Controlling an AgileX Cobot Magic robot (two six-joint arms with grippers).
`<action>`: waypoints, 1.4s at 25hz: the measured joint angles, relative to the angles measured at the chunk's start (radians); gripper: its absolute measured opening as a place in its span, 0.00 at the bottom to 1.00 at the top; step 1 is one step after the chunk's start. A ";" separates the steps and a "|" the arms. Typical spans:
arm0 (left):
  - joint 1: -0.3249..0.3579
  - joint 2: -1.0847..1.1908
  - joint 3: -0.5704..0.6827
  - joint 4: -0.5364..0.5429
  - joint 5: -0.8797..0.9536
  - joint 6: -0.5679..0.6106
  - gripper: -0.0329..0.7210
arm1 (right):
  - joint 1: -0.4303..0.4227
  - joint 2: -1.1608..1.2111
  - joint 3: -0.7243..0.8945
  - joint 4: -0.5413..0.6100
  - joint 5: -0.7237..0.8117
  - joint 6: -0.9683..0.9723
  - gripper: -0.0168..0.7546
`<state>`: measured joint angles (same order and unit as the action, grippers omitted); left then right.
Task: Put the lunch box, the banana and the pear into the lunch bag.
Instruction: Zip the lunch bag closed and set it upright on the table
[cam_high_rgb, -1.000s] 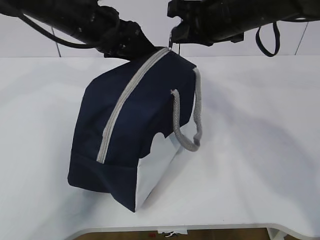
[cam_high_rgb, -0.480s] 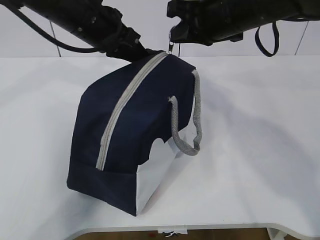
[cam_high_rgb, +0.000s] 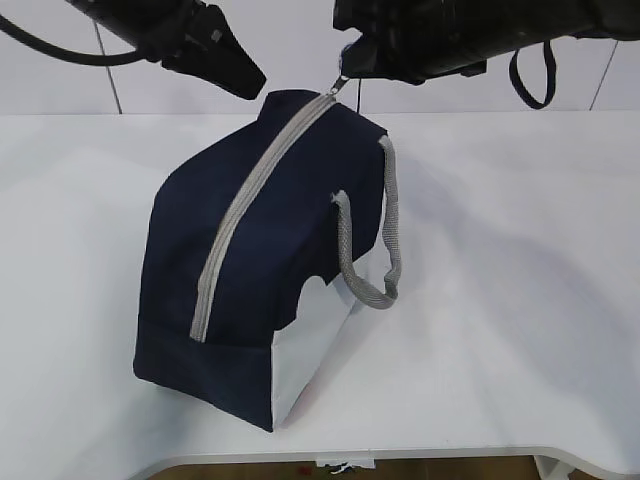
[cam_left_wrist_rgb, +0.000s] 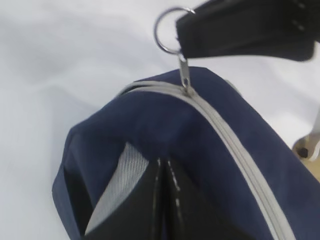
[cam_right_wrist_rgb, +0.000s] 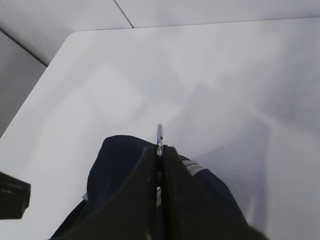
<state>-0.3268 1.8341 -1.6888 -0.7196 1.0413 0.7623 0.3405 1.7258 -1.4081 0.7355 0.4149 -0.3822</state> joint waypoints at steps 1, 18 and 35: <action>0.000 -0.002 -0.004 0.005 0.016 0.003 0.03 | 0.000 0.000 0.000 0.000 -0.009 0.000 0.01; 0.016 -0.009 -0.080 0.049 0.181 -0.203 0.49 | 0.000 0.000 0.000 0.003 -0.036 -0.015 0.01; -0.018 0.002 -0.060 0.089 0.187 -0.272 0.58 | 0.000 0.000 0.000 0.006 -0.040 -0.018 0.01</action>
<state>-0.3450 1.8365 -1.7485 -0.6305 1.2286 0.4902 0.3405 1.7258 -1.4081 0.7411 0.3747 -0.4003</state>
